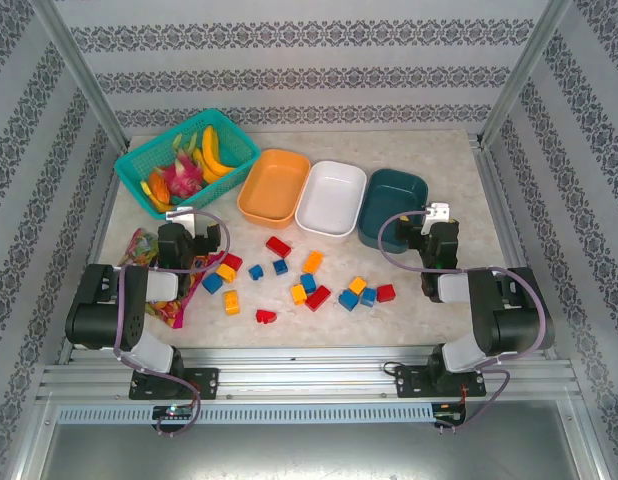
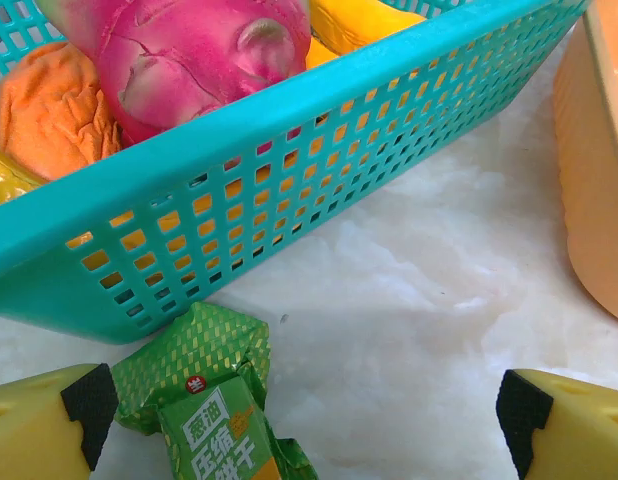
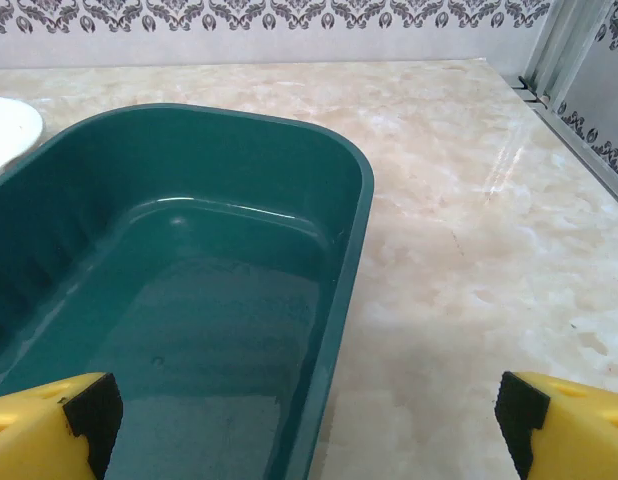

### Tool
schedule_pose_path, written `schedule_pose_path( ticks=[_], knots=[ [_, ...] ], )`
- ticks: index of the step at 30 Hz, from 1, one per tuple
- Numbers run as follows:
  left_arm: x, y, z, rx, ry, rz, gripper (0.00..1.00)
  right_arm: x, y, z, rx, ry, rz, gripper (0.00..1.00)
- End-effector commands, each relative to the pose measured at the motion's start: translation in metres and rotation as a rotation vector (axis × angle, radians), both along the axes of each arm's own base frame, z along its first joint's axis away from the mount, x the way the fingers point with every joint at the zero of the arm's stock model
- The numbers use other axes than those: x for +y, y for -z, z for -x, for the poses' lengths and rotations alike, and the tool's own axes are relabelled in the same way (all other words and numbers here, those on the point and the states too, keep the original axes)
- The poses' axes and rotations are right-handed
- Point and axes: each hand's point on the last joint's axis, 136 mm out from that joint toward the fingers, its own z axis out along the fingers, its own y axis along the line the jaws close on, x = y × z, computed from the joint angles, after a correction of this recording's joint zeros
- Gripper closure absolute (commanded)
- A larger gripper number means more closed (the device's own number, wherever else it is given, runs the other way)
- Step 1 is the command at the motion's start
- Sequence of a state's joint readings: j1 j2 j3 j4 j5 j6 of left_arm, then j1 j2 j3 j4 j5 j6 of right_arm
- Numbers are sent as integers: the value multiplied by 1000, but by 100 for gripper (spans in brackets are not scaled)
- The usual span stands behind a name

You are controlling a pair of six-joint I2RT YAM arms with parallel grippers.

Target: Sort the legos into containers by color

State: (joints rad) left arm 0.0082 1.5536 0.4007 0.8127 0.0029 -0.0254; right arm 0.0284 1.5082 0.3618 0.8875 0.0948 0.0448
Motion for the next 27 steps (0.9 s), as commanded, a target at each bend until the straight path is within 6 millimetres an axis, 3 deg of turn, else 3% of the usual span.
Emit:
schedule_pose_path(
  ticks=[1, 23, 27],
  knots=[
    [-2, -6, -5, -21, 8, -14, 0, 2, -11, -6, -39, -15, 1, 2],
    [-2, -6, -5, -24, 9, -15, 0, 2, -10, -7, -37, -15, 0, 2],
    [7, -33, 5, -36, -59, -29, 0, -2, -23, -2, -86, 14, 13, 2]
  ],
)
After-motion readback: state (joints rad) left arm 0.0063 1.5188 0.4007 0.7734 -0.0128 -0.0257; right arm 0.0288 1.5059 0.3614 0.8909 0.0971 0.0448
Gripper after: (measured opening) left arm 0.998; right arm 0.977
